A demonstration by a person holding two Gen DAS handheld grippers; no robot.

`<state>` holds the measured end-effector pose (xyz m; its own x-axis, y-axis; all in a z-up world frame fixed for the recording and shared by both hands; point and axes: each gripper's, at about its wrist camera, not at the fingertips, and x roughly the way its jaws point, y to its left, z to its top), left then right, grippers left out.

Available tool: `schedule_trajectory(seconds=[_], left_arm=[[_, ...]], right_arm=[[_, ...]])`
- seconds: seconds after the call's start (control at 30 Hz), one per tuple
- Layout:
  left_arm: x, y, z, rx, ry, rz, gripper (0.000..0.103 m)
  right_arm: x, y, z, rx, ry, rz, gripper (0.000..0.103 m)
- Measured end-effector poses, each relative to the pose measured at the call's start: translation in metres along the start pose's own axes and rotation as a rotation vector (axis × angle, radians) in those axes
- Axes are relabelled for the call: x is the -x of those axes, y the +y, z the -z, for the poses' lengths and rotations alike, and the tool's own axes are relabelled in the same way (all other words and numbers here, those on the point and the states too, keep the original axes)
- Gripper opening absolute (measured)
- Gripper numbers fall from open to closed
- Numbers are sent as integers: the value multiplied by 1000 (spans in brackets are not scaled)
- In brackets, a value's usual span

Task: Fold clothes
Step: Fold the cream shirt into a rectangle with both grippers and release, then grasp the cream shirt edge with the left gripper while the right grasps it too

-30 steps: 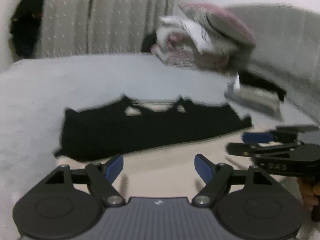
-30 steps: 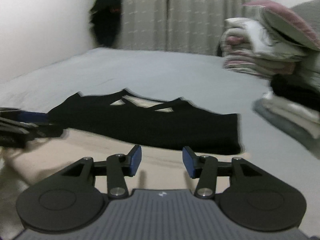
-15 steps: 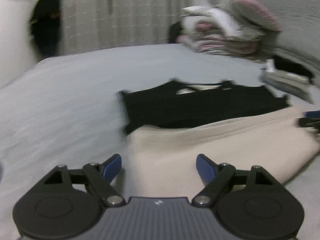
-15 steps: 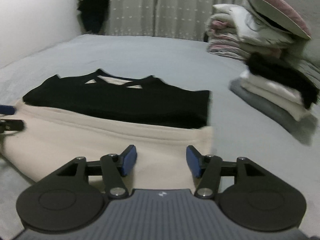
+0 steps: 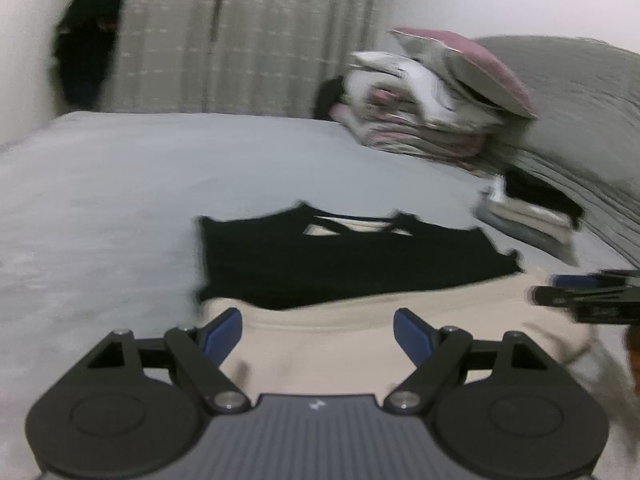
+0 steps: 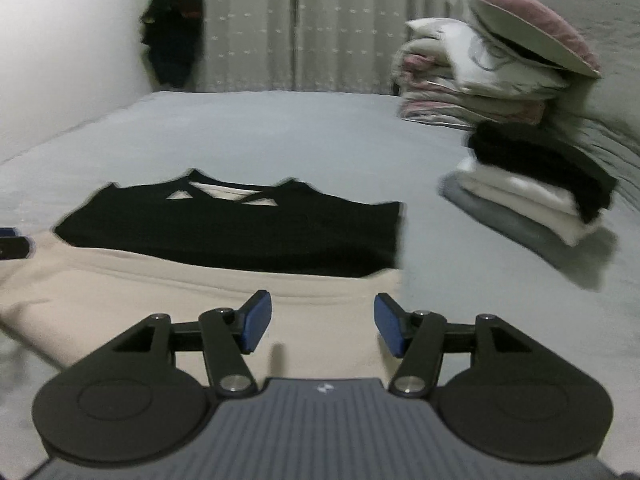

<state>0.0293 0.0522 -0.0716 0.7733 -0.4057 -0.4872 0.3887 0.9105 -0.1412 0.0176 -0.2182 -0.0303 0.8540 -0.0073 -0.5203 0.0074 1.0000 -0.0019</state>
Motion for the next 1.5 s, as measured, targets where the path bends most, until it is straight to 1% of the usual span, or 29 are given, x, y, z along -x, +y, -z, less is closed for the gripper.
schedule_trajectory(seconds=[0.07, 0.13, 0.2, 0.3, 0.37, 0.47, 0.7, 0.77, 0.93, 1.1, 1.17, 1.27, 1.33, 1.4, 1.5], left_arm=[[-9, -15, 5, -37, 36, 43, 84], [-17, -27, 12, -86, 85, 64, 84], [-24, -34, 20, -140, 121, 59, 84], [-21, -32, 28, -182, 127, 53, 84], [-15, -23, 30, -173, 127, 55, 84], [-4, -6, 34, -152, 123, 60, 84], [25, 13, 43, -153, 113, 84, 84], [34, 19, 44, -128, 111, 101, 84], [54, 44, 42, 17, 111, 146, 86], [64, 74, 43, 205, 117, 165, 87], [65, 87, 45, 300, 121, 177, 87], [63, 105, 52, 461, 129, 207, 87], [61, 116, 57, 573, 138, 251, 85], [57, 123, 61, 662, 148, 297, 80], [49, 126, 69, 766, 180, 350, 77]], right_arm=[[0, 15, 0, 17, 8, -44, 60], [-1, 29, 3, 47, 19, -77, 60], [-3, 40, 7, 88, 33, -98, 60], [-6, 45, 17, 150, 61, -106, 60], [-6, 41, 23, 164, 78, -103, 60], [0, 30, 28, 172, 75, -109, 61], [21, -4, 38, 135, 73, -87, 63], [27, -13, 39, 123, 70, -80, 63], [42, -37, 41, 62, 79, -65, 63], [48, -62, 44, -58, 128, -86, 63], [51, -70, 45, -109, 144, -97, 63], [54, -80, 46, -185, 167, -126, 63], [55, -86, 46, -247, 183, -155, 63], [55, -93, 47, -326, 199, -197, 63], [52, -101, 48, -448, 221, -262, 63]])
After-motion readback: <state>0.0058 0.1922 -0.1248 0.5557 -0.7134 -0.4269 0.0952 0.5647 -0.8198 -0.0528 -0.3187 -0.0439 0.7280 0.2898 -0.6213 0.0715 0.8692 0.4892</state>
